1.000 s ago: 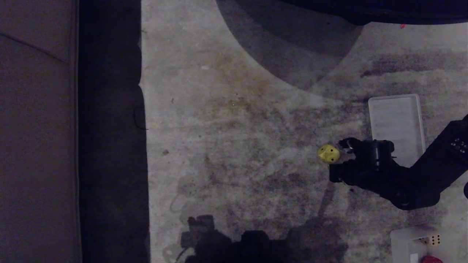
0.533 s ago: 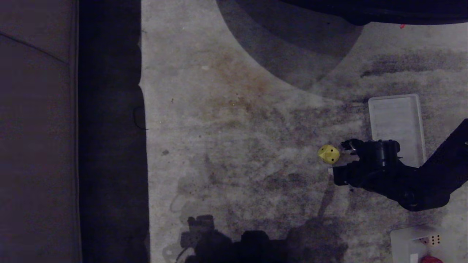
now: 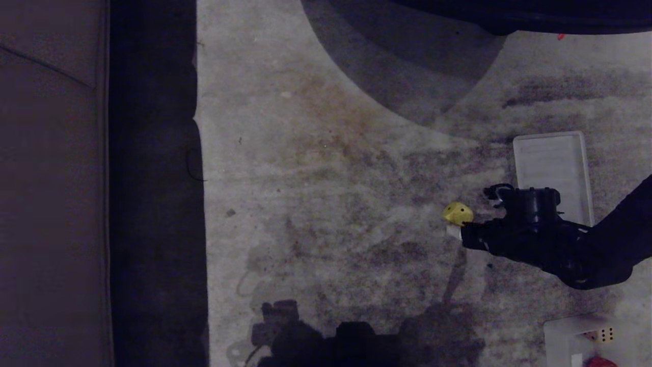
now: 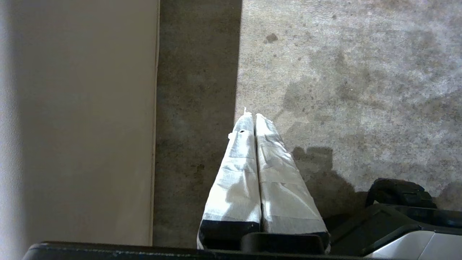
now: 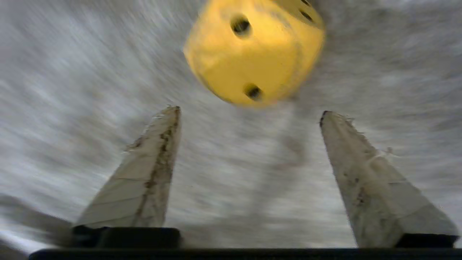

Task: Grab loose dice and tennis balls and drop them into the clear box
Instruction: Pick up toys out of the box

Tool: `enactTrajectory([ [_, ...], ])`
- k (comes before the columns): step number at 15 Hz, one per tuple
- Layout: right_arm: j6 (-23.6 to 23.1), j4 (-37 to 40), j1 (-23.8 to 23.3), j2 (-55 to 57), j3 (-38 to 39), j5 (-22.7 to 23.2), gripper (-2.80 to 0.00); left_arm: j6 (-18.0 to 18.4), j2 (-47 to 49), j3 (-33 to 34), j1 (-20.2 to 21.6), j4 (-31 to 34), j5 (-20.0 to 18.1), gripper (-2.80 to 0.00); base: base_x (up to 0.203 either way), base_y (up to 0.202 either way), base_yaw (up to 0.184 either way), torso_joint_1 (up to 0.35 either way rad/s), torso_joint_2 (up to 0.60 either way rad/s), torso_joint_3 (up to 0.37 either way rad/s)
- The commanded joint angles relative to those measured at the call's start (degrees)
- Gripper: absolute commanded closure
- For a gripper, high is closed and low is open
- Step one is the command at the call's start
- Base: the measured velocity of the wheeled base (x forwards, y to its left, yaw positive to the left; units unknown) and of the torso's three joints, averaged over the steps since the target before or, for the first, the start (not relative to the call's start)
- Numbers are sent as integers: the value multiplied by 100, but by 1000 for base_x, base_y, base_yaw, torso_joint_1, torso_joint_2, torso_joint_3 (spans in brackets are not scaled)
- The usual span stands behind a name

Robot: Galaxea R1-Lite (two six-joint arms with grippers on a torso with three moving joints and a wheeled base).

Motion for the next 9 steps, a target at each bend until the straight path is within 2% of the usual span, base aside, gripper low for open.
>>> enactTrajectory([
  [1, 852, 115, 100, -4, -164, 6, -280, -3, 6, 9, 0, 0, 3, 0, 0, 0, 0, 0, 0, 0],
  [4, 1678, 155, 224, 94, -380, -6, -280, -3, -2, 1, 0, -2, 3, 0, 0, 0, 0, 0, 0, 0],
  [9, 1962, 154, 257, 454, -823, -174, -280, -3, 6, 9, 0, -5, 3, 0, 0, 0, 0, 0, 0, 0],
])
